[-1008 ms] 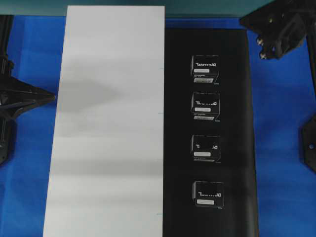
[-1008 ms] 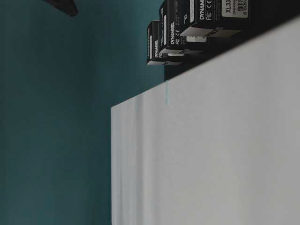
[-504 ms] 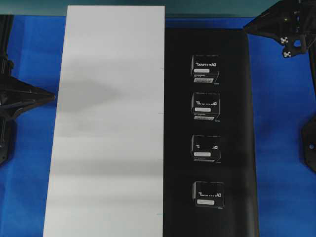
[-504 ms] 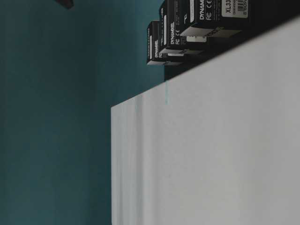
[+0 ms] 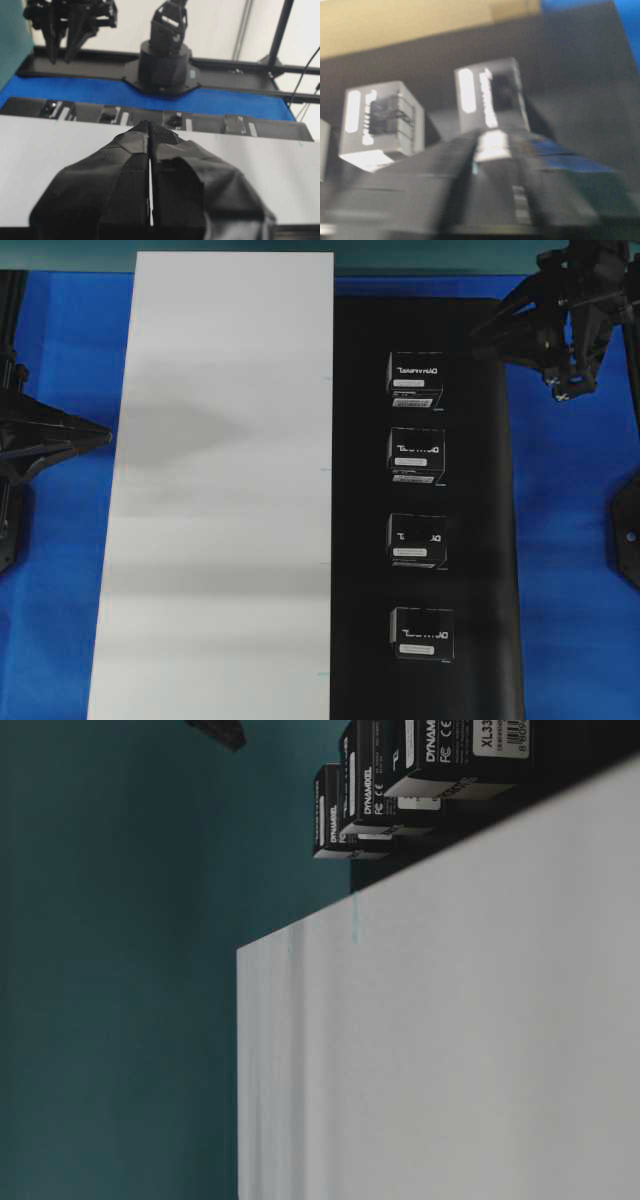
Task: Place the box from the black base onto the white base.
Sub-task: 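Lower the open right gripper around the top black DYNAMIXEL box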
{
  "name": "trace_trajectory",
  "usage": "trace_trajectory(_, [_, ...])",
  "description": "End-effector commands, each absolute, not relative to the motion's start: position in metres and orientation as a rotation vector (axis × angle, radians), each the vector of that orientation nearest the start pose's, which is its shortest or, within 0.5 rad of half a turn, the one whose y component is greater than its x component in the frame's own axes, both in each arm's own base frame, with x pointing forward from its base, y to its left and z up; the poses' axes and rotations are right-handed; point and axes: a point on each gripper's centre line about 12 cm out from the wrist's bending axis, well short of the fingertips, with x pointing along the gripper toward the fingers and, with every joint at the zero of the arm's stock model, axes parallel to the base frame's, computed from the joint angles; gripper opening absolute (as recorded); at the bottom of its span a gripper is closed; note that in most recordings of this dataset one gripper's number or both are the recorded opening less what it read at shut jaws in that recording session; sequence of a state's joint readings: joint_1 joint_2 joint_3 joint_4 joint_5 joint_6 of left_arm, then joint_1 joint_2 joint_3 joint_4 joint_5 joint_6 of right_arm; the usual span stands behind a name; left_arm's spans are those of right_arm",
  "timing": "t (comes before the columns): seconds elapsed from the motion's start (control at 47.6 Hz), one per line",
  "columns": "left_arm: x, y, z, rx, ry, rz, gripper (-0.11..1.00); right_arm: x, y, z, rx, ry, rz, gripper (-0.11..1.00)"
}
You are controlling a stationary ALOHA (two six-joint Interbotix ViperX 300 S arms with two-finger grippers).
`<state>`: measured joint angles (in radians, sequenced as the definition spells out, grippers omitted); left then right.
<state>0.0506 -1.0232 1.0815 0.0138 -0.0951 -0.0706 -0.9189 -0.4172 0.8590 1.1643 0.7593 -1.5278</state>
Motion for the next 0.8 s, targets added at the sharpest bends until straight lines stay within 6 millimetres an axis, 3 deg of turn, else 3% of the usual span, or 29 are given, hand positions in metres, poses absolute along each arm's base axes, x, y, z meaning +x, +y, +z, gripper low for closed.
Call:
trace_trajectory(0.0, [0.194,0.01,0.332,-0.06,-0.064,0.049,-0.03,0.225,-0.168,0.229,0.073,0.589,-0.103,0.58])
trace_trajectory(0.105, [0.194,0.01,0.332,-0.07,-0.065,0.048,-0.03,0.225,-0.169,0.222,0.041,0.605,-0.17,0.87])
trace_trajectory(0.189, [0.194,0.01,0.332,-0.07,-0.065,0.048,-0.03,0.226,-0.166,0.217,0.012,0.616,-0.196,0.99])
trace_trajectory(0.504, [0.194,0.01,0.332,-0.072,-0.066,0.048,-0.03,0.227,-0.156,0.203,-0.006,0.654,-0.191,0.99])
trace_trajectory(0.777, [0.194,0.01,0.335,-0.073,-0.072,0.048,-0.03,0.242,-0.151,0.186,-0.037,0.71,-0.105,0.99])
